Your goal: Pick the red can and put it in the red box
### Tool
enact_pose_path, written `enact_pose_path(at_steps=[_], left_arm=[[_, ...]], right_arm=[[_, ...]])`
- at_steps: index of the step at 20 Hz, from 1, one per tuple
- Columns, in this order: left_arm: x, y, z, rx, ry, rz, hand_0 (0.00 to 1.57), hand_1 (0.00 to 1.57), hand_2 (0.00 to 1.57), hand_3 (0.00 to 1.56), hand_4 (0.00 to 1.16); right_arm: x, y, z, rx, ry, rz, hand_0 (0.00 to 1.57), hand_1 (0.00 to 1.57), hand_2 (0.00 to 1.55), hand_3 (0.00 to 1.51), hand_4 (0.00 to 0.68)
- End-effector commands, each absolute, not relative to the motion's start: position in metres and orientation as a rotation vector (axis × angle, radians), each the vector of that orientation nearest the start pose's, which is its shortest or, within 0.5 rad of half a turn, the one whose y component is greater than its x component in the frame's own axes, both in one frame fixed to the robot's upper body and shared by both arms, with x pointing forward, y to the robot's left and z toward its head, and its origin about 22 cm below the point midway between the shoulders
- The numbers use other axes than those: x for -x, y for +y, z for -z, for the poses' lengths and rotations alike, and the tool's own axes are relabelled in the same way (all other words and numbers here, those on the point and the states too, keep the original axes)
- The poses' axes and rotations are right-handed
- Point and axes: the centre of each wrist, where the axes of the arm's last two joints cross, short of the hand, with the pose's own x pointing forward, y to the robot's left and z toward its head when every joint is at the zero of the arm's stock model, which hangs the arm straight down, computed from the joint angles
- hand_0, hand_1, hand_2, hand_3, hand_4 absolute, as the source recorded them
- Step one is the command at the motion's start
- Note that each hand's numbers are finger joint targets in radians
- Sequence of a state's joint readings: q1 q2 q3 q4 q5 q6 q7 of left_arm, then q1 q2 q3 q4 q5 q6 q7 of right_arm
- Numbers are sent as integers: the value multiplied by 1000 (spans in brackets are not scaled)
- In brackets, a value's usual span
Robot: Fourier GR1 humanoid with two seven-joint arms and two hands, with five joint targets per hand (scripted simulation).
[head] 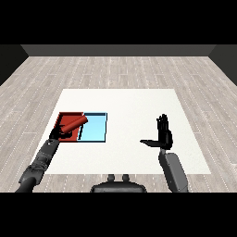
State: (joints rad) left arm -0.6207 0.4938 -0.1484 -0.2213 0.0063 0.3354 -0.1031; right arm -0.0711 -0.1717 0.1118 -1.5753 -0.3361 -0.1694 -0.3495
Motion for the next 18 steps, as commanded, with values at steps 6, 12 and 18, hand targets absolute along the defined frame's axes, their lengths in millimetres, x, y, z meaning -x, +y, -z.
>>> enact_pose_path(at_steps=[6, 12, 18], left_arm=[[-329, 403, 44, -761, -992, 144, 0, 0, 0, 0, 0], [-364, 383, 4, -427, -1648, -150, 470, 470, 470, 0, 0], [-374, 305, 18, 76, -1988, -346, 0, 0, 0, 0, 0]], right_arm=[[-259, -240, -7, -109, -1939, 176, 0, 0, 0, 0, 0], [-263, -231, -14, -153, -1957, 185, 0, 0, 0, 0, 0], [-256, -244, -17, -127, -1985, 132, 0, 0, 0, 0, 0]])
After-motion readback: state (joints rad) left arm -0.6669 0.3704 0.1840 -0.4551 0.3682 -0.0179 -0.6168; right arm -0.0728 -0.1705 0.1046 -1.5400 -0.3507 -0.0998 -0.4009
